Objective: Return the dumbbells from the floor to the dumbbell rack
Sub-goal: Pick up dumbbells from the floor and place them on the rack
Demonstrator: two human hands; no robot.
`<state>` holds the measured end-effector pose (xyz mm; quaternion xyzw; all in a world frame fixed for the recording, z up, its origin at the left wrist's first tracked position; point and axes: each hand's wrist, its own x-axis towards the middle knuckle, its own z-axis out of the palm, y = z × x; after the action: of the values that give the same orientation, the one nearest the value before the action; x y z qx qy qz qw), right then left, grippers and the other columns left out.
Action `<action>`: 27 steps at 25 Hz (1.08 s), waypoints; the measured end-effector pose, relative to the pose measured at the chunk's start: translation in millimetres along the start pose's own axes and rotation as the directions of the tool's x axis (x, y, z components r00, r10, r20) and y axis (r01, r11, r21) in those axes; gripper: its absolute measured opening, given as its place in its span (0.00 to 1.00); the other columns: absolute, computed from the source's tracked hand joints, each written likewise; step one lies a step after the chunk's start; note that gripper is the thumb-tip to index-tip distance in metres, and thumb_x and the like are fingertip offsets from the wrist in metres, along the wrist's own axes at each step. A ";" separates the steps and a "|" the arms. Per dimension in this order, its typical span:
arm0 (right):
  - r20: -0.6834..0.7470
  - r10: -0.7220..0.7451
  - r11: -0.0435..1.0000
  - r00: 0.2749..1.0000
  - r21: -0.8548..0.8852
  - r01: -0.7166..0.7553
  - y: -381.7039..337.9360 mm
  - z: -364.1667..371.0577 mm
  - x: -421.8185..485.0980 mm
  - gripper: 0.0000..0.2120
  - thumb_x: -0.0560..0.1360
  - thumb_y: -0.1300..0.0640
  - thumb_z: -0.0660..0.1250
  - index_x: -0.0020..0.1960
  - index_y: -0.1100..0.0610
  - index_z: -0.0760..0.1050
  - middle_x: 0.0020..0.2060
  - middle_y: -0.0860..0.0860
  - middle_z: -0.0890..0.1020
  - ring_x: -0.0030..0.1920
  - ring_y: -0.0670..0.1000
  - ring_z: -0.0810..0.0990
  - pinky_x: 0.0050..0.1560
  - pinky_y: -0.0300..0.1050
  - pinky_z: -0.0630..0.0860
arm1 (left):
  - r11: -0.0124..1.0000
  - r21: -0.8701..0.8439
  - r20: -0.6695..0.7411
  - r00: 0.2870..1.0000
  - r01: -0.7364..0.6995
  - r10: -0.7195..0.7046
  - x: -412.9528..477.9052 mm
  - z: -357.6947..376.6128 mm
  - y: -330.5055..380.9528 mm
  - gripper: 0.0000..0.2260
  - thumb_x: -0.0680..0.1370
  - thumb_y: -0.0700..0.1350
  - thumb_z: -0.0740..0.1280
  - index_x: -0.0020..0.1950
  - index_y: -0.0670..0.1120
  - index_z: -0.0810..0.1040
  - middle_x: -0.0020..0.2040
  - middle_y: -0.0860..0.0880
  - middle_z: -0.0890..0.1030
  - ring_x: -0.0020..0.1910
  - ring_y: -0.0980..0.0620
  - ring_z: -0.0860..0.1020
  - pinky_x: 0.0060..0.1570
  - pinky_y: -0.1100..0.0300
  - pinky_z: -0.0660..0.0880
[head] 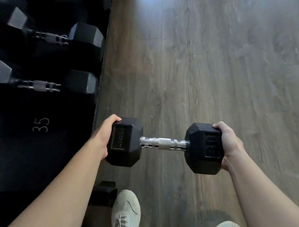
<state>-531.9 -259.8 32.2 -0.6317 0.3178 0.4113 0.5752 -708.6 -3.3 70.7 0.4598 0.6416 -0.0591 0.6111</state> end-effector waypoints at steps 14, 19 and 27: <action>0.277 -0.034 0.982 0.960 -0.167 0.083 -2.2 217.5 -84.4 0.24 0.53 0.40 0.70 0.42 0.56 0.81 0.46 0.59 0.83 0.43 0.63 0.83 0.41 0.63 0.82 | 0.985 -0.119 -0.447 0.893 -0.125 0.059 -52.8 -202.1 63.9 0.19 0.60 0.62 0.72 0.37 0.47 0.79 0.26 0.45 0.80 0.32 0.43 0.78 0.29 0.55 0.75; 0.269 0.045 0.971 0.962 -0.240 0.022 50.4 294.8 -84.2 0.28 0.55 0.35 0.65 0.47 0.52 0.81 0.49 0.56 0.82 0.47 0.63 0.81 0.53 0.60 0.80 | 0.990 -0.089 -0.594 0.804 -0.108 0.034 -13.7 -273.8 63.5 0.16 0.66 0.59 0.70 0.34 0.47 0.75 0.21 0.47 0.76 0.28 0.45 0.74 0.30 0.59 0.71; 0.298 0.067 0.935 0.952 -0.353 0.045 84.6 313.0 -83.6 0.42 0.59 0.30 0.57 0.65 0.52 0.74 0.62 0.53 0.79 0.62 0.63 0.76 0.64 0.64 0.71 | 0.974 -0.098 -0.737 0.673 -0.204 0.067 14.6 -290.8 61.3 0.21 0.62 0.59 0.72 0.45 0.45 0.78 0.43 0.45 0.80 0.40 0.45 0.79 0.39 0.56 0.76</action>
<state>-692.6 32.0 66.9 -0.6521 0.1489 0.5579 0.4912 -877.7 224.7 159.7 0.4371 0.7979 0.2299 0.3455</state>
